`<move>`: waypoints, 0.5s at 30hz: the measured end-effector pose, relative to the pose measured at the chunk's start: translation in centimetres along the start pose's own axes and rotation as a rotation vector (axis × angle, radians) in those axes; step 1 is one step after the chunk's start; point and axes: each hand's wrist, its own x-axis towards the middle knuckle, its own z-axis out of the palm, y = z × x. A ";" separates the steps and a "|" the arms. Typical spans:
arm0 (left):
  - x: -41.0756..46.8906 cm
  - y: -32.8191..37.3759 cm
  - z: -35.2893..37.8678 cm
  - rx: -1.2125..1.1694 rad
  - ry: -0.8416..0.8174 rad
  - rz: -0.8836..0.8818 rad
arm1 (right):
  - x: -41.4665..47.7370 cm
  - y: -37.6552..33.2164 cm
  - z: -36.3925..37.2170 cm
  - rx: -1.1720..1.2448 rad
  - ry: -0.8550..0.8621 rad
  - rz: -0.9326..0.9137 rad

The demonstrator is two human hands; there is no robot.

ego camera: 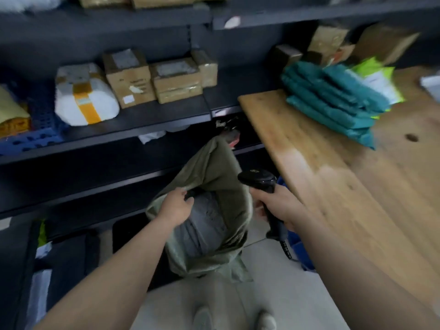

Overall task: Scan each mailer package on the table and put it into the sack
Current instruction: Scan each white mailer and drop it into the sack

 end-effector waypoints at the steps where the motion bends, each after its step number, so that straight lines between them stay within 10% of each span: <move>1: -0.7 2.2 0.2 0.054 0.025 0.072 | -1.4 0.1 -1.4 0.007 0.016 0.006; 15: -15.2 28.4 19.0 0.712 0.118 0.832 | -16.2 9.0 -29.8 0.019 0.289 -0.069</move>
